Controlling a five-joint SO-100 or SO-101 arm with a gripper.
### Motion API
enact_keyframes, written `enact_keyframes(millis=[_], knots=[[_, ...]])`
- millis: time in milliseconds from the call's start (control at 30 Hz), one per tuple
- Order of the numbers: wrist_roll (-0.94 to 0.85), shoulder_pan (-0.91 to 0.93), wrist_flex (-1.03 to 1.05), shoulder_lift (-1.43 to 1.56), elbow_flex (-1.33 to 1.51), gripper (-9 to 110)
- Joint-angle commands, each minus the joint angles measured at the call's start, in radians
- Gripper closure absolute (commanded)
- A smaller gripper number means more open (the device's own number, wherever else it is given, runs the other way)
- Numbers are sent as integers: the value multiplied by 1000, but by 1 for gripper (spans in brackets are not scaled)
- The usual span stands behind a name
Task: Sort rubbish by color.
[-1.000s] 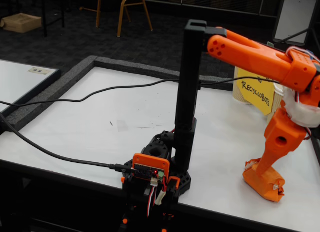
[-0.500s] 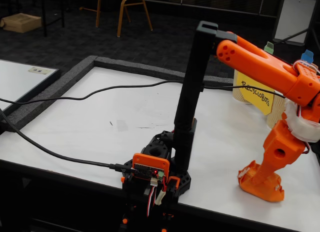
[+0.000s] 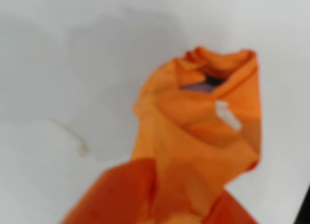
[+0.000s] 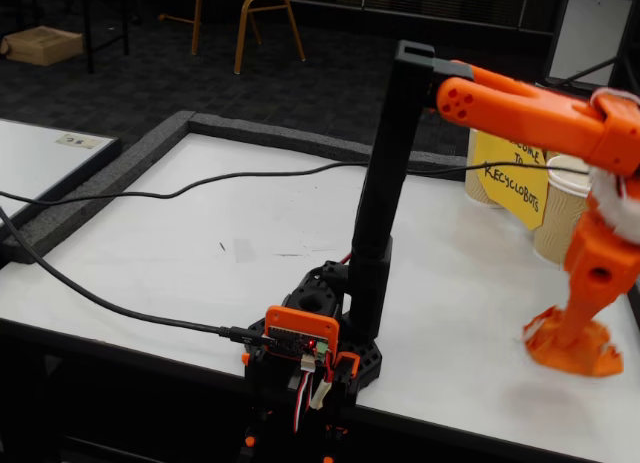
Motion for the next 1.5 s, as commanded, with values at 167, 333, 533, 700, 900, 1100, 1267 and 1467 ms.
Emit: enact_keyframes(millis=[167,333,533,700,900,1100,1267,1467], knots=[[5,-150,5,367,-160,101],[5,-232,3,537,-155,101],[5,-324,-54,703,-155,101],[5,-377,-124,813,-138,101],[0,-439,-299,959,8,101],[-5,-518,-426,1015,135,101],[-5,-561,-572,1011,247,101],[-6,-566,-822,971,417,101]])
